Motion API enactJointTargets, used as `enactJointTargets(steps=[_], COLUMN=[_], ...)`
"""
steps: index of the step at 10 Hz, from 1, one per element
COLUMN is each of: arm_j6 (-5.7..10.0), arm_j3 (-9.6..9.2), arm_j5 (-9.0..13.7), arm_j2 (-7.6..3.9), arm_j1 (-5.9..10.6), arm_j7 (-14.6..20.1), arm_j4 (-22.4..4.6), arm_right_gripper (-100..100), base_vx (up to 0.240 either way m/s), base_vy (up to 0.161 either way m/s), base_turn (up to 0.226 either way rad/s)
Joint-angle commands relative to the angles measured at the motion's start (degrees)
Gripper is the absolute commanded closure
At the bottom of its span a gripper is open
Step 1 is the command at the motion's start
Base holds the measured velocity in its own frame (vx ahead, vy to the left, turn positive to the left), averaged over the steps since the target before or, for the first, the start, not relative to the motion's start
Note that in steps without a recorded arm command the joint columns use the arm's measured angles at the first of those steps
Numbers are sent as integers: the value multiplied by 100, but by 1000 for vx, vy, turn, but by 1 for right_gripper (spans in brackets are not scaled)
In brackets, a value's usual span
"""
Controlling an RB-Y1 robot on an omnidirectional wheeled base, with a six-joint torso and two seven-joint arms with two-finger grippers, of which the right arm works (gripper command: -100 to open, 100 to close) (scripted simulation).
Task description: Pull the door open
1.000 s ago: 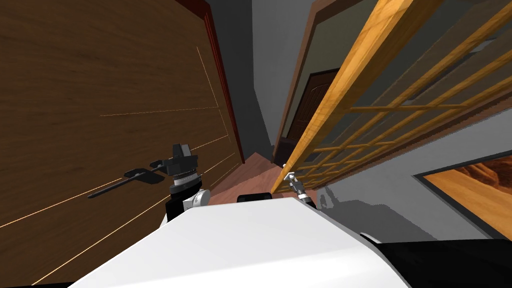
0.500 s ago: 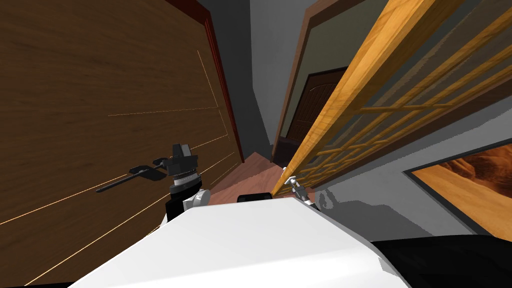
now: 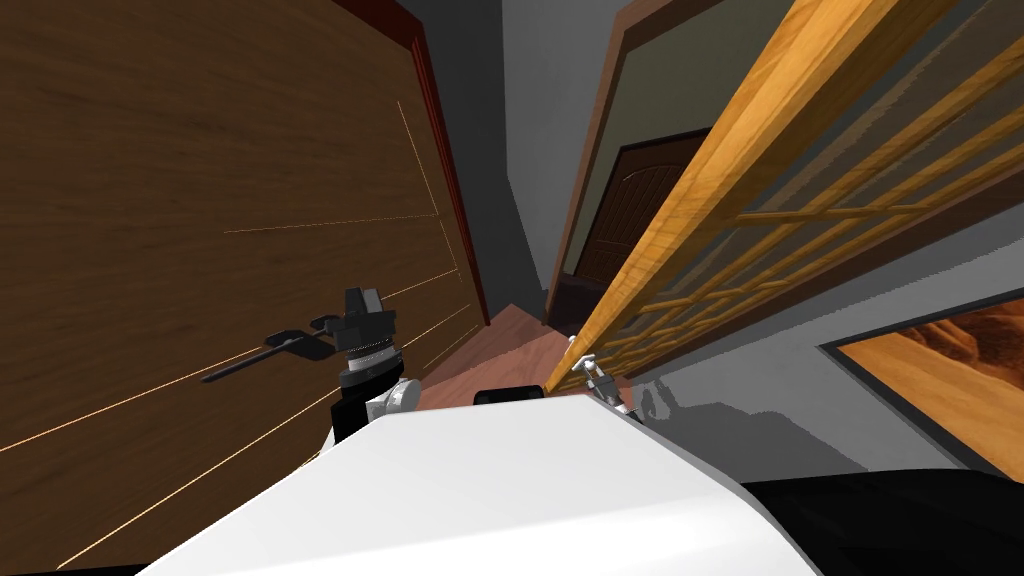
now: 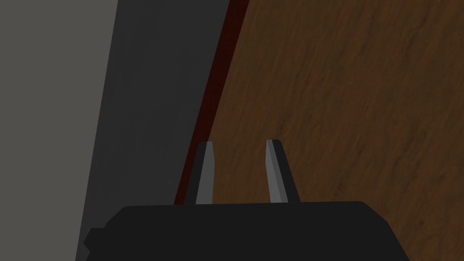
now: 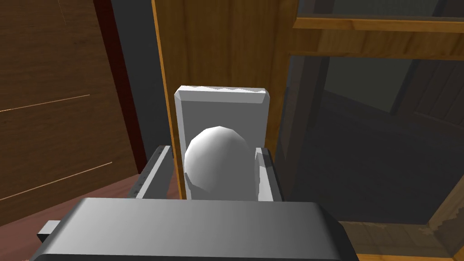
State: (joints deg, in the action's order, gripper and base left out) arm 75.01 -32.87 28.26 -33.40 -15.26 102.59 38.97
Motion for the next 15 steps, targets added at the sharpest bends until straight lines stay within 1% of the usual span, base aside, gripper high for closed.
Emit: enactJointTargets(steps=[1,5,6,8,10,11,12,13,14,15], arm_j6=[144,559,559,787,787,960,1073,1073,1073,1073], arm_j3=[-99,-214,-214,-276,-276,-323,-353,-353,-353,-353], arm_j5=[-71,-166,-166,-217,-217,-256,-281,-281,-281,-281], arm_j2=[100,161,161,191,191,211,223,223,223,223], arm_j1=[60,85,85,95,95,99,100,100,100,100], arm_j7=[55,161,161,218,218,261,289,289,289,289], arm_j4=[-170,-537,-537,-739,-739,-892,-993,-832,-825,-993], arm_right_gripper=[100,100,100,100,100,100,100,100,100,100], base_vx=[1,-7,-7,-4,-7,-20,-27,-39,-12,8], base_vy=[27,36,10,16,1,-2,-22,-16,-3,4], base_turn=[17,38,-1,34,2,32,40,11,-2,8])
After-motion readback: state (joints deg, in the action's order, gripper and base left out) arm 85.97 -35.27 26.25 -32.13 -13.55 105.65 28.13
